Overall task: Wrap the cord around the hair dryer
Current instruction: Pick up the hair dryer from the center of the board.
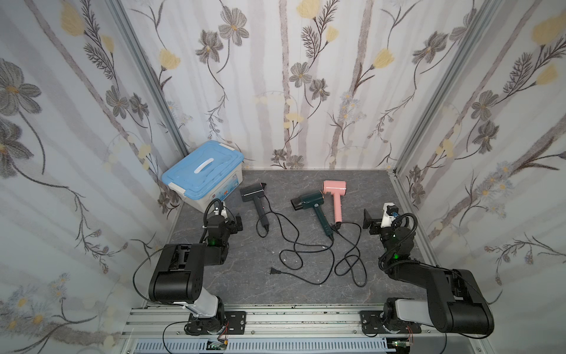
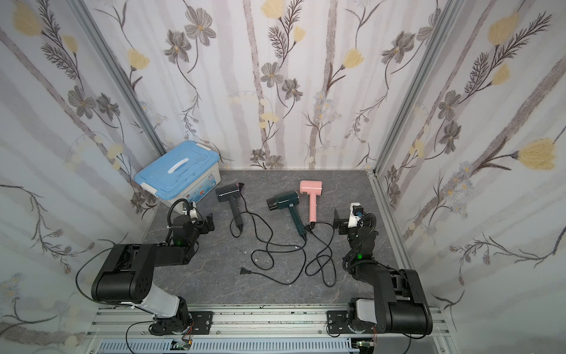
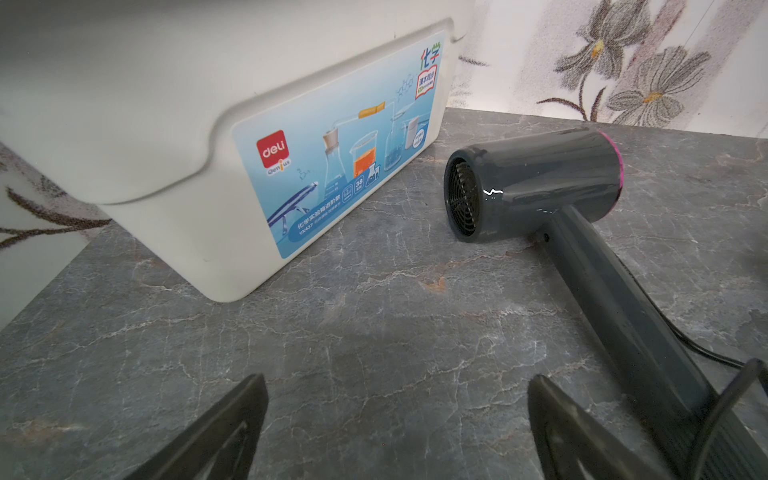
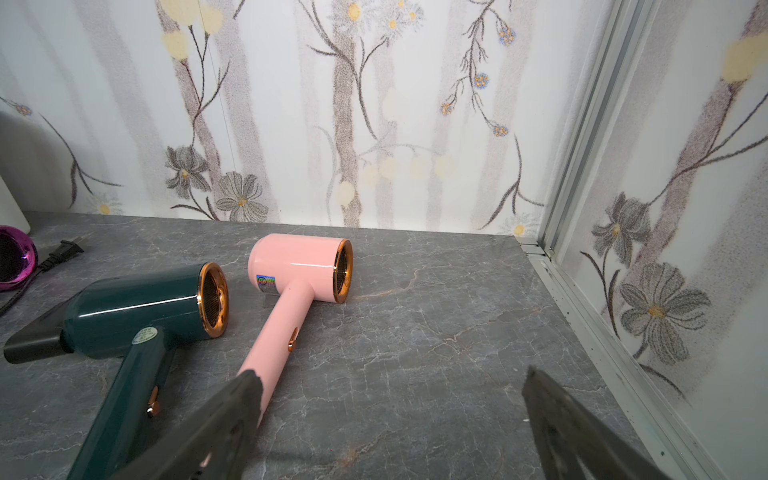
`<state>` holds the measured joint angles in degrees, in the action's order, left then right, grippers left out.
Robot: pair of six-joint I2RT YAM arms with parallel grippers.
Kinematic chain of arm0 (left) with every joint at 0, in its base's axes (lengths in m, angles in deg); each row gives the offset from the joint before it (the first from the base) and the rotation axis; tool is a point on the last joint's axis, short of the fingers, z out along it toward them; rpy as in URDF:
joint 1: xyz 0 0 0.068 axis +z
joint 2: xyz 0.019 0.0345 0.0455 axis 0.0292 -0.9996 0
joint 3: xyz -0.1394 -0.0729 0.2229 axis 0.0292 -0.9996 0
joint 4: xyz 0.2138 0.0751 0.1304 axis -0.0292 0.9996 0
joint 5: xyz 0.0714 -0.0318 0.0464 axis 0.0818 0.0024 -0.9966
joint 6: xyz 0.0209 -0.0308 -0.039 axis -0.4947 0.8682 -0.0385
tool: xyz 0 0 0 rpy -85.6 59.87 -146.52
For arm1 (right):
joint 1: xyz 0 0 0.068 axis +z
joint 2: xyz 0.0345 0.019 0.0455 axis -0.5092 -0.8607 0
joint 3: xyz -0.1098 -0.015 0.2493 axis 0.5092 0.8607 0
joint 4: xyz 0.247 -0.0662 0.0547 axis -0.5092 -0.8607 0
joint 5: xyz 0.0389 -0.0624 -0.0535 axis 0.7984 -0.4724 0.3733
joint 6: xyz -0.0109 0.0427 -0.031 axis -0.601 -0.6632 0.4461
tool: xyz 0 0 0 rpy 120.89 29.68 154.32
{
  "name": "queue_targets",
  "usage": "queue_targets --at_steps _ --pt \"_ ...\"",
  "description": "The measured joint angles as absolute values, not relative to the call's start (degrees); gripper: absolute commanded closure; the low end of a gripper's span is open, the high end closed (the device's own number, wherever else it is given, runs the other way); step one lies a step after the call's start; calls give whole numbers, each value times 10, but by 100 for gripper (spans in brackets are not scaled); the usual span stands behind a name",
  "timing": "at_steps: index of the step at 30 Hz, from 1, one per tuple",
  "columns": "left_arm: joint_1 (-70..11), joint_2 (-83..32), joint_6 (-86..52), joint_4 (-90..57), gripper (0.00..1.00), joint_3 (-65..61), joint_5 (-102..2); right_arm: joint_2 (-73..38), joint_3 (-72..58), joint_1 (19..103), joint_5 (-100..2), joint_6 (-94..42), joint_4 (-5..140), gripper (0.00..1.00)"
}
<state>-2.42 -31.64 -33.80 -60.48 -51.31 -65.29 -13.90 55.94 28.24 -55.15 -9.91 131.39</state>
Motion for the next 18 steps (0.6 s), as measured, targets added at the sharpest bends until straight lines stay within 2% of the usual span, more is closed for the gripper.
queue_targets --at_steps 4,6,12,18 --pt "-24 -314 -338 -601 0 -513 -653 -138 559 281 -550 -99 1313 0" --pt "-27 -285 -338 -529 0 -490 -653 -114 542 281 -541 -97 1268 0" --pt "-40 -192 -339 -341 0 -353 -641 -80 352 299 -539 -110 1070 0" --pt "-62 -171 -307 -150 0 -292 -612 -183 122 347 -535 -148 818 0"
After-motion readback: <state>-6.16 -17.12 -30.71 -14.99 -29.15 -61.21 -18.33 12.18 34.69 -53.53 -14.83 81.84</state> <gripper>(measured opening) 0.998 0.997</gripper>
